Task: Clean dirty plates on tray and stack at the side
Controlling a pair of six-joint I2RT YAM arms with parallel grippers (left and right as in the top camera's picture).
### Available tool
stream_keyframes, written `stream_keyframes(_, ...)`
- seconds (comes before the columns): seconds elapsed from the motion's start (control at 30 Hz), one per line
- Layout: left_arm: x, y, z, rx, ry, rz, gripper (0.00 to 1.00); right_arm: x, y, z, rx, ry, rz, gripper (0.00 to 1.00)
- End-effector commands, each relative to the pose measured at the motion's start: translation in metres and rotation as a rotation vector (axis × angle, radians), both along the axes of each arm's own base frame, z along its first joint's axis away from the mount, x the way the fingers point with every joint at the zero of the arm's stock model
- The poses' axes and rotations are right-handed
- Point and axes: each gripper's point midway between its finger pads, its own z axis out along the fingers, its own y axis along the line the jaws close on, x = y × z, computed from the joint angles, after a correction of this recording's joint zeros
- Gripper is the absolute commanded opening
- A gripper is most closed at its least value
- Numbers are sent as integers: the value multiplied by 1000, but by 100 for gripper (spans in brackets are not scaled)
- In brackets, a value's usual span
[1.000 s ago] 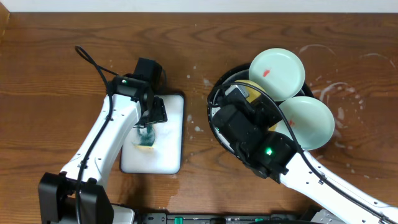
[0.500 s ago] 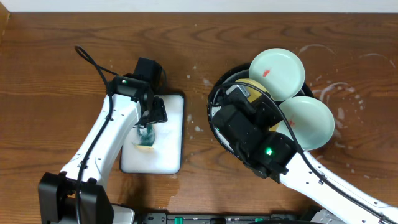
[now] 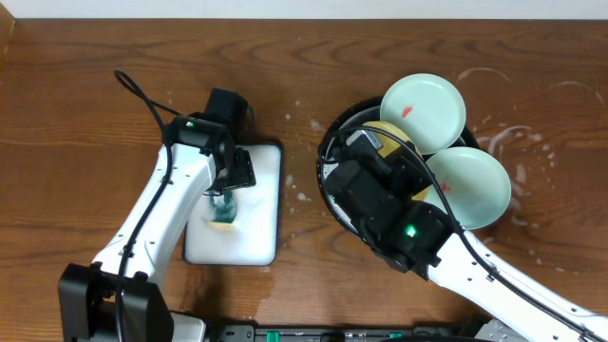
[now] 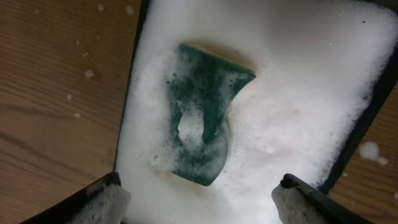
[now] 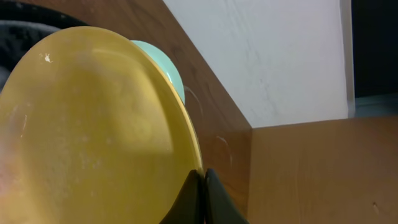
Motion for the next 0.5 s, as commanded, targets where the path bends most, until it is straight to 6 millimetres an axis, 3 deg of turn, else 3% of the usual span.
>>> stream_keyframes(0.0,-2,2,1,-1,-3,10,81,-1,3,9,20,-11,13,1)
stream_keyframes(0.47,-2,2,1,-1,-3,10,81,-2,2,9,12,-9,10,1)
